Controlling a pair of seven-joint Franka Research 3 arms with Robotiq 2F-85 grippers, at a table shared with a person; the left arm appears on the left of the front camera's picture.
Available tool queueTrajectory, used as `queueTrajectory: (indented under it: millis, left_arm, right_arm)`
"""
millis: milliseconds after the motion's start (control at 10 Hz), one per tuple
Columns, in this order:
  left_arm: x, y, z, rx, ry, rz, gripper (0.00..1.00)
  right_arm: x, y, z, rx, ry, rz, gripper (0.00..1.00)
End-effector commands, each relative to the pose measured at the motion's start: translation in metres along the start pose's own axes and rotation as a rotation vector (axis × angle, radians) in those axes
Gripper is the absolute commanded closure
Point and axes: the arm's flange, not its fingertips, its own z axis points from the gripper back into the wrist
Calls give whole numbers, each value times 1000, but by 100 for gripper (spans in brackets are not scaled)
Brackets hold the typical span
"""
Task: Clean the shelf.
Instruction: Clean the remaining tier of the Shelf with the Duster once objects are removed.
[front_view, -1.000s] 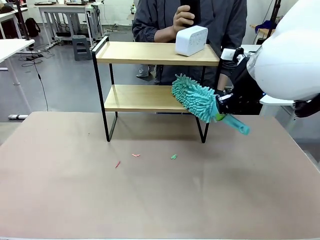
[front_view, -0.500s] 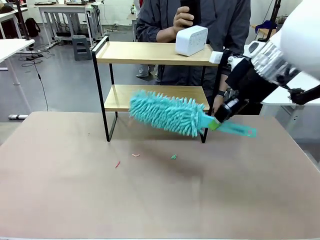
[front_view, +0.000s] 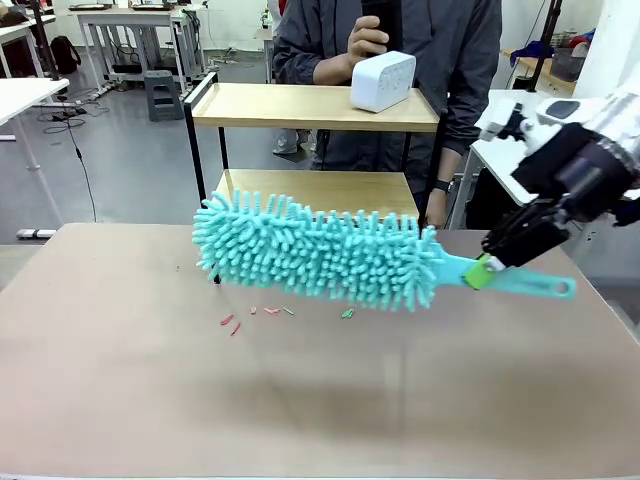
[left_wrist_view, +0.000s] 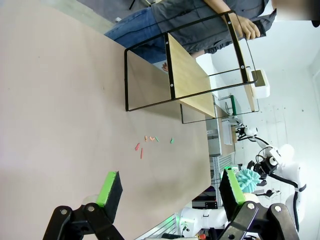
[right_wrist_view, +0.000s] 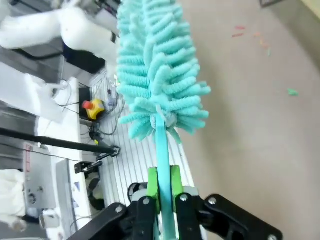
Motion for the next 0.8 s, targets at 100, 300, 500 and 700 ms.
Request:
queueTrajectory:
  millis: [100,300,500,700]
  left_arm:
    - [0,0,-2,-20,-15,-18,0]
    - [0,0,-2,-20,-15,-18,0]
    - [0,0,-2,-20,-15,-18,0]
    - [0,0,-2,-20,-15,-18,0]
  right_arm:
    - [-38,30,59,-53,-63,-97,88]
    - [-122,78,125,-227,-232,-338,88]
    - [-208,103,153,-355,-402,-635,88]
    - [-260,80,154,-491,-561,-996,88]
